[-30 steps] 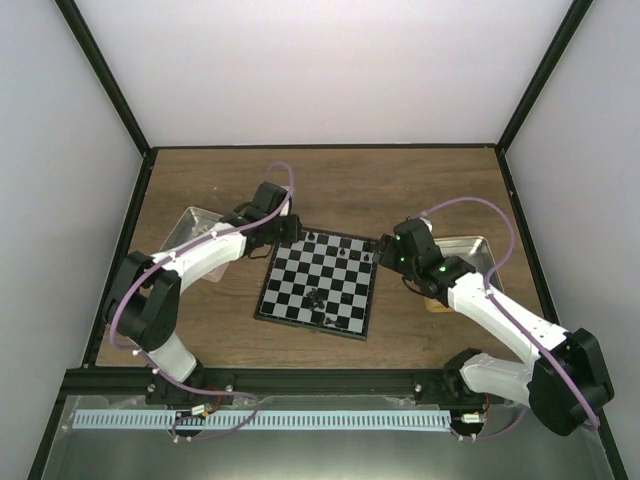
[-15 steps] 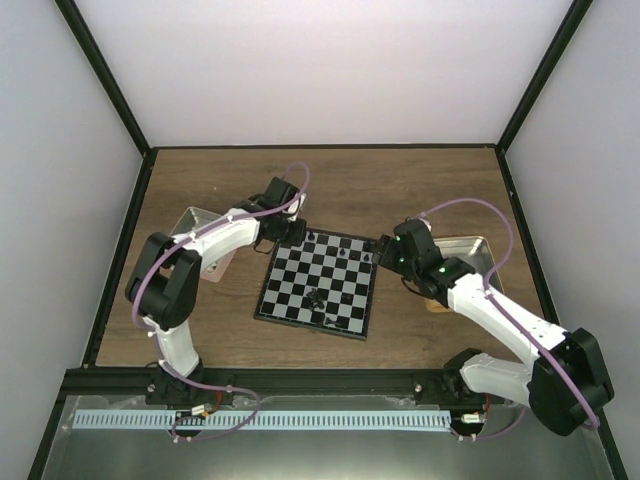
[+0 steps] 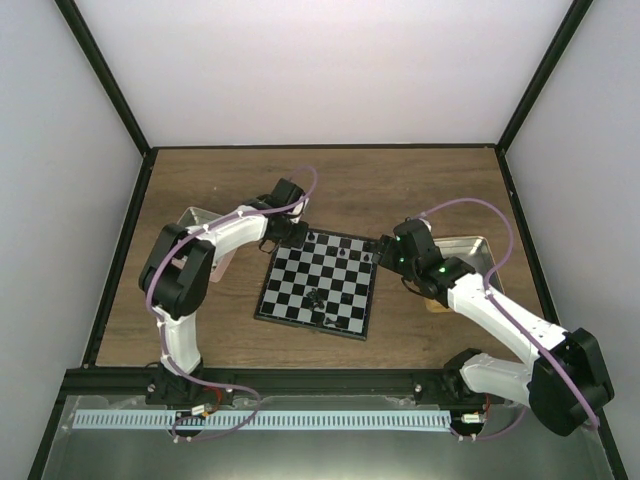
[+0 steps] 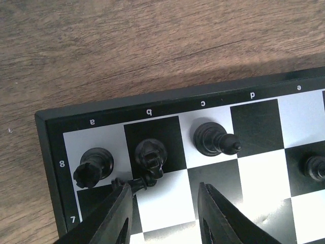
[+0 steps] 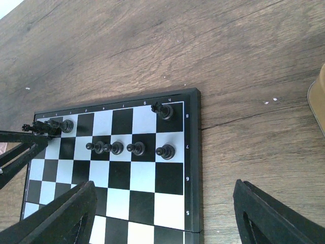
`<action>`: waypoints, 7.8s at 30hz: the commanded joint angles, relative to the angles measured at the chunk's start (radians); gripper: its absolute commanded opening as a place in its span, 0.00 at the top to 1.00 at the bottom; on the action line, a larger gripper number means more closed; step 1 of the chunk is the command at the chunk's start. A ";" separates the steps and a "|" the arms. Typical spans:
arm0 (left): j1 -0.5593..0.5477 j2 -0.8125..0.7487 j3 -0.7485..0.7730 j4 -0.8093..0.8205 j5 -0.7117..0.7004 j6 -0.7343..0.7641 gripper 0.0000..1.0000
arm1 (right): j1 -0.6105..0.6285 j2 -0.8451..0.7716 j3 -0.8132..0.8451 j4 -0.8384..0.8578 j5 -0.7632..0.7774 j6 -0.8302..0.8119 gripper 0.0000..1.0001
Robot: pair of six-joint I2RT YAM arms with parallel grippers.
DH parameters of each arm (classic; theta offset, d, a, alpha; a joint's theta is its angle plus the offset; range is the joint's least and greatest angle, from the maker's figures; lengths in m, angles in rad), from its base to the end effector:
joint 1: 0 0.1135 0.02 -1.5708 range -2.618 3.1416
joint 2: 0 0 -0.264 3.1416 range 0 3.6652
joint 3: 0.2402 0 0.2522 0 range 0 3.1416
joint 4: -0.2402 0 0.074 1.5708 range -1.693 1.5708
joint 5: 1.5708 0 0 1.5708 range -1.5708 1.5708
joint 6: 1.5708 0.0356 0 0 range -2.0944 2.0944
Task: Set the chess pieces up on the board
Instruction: Pick up the chess piece from the chessboard, then place the chess piece on the chessboard.
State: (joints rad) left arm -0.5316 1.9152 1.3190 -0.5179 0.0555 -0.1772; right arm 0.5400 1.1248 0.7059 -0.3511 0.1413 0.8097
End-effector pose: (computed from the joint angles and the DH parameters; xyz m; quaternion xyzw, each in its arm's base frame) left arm 0.3385 -0.2013 0.1758 0.1778 0.9573 -0.1039 0.2028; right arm 0.2022 0.1154 0.2308 0.1508 0.9066 0.1922 0.3442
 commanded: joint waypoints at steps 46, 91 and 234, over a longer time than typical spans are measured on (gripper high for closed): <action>-0.001 0.060 0.031 0.040 -0.025 0.062 0.57 | -0.006 -0.005 0.007 -0.013 0.015 0.006 0.25; -0.062 -0.036 -0.138 -0.050 -0.020 -0.137 0.67 | -0.006 -0.001 -0.004 -0.007 0.007 0.011 0.25; -0.031 -1.016 -0.548 0.352 -0.271 -0.157 0.28 | 0.284 0.713 0.620 0.013 0.156 -0.471 0.69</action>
State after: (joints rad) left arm -0.5671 0.8970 0.7811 -0.1879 -0.2188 -0.3401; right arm 0.8196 1.9533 1.3117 -0.3237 0.3027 0.3035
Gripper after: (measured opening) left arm 0.717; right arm 0.280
